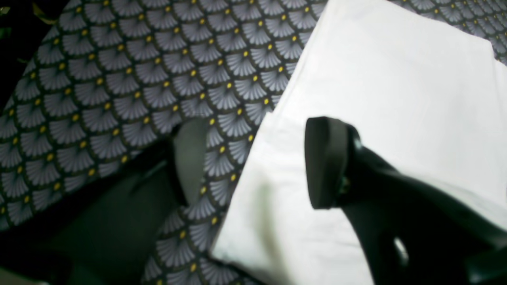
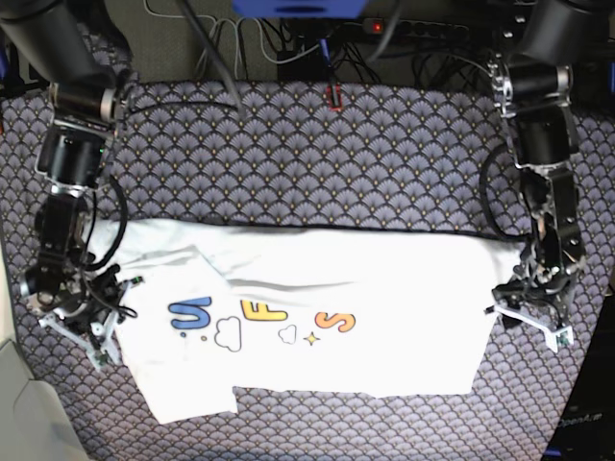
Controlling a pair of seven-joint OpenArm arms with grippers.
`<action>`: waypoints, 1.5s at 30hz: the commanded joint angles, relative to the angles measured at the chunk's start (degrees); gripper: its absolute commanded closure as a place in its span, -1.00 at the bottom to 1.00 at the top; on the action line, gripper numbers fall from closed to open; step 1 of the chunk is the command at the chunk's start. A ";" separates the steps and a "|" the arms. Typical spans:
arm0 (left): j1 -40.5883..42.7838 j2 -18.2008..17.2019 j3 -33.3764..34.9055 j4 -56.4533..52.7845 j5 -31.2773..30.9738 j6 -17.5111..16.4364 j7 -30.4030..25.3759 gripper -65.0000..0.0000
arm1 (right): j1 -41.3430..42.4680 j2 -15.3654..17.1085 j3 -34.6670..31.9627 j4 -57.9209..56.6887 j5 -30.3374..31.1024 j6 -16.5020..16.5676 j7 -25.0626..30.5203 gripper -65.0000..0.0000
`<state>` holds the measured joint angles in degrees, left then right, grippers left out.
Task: Fold the T-shirt properly
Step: 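Lift the held edge and fold it over toward the hem with both grippers, then pull the folded edge back toward the collar side with both grippers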
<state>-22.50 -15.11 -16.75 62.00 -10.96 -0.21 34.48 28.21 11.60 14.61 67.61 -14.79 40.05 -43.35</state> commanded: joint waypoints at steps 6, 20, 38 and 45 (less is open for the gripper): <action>4.79 -0.93 -0.35 3.37 -0.42 -0.01 -1.20 -0.19 | -3.20 2.16 0.38 4.25 0.24 -0.05 0.41 0.24; 8.48 0.74 -0.35 2.93 -0.51 -0.01 -1.38 -0.19 | -12.07 2.16 0.47 14.72 0.50 -0.05 0.32 0.24; 8.83 0.65 -0.35 -6.13 -0.51 -0.01 -6.92 1.00 | -16.91 2.16 5.21 20.96 0.59 -0.05 0.14 0.24; 8.83 0.74 -0.35 -6.30 -0.51 -0.01 -7.71 0.95 | -19.28 1.55 6.18 20.96 0.68 -0.05 0.14 0.24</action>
<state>-13.30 -13.80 -17.04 55.75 -12.25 -1.13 25.15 7.31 12.36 20.64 87.59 -14.46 40.07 -44.51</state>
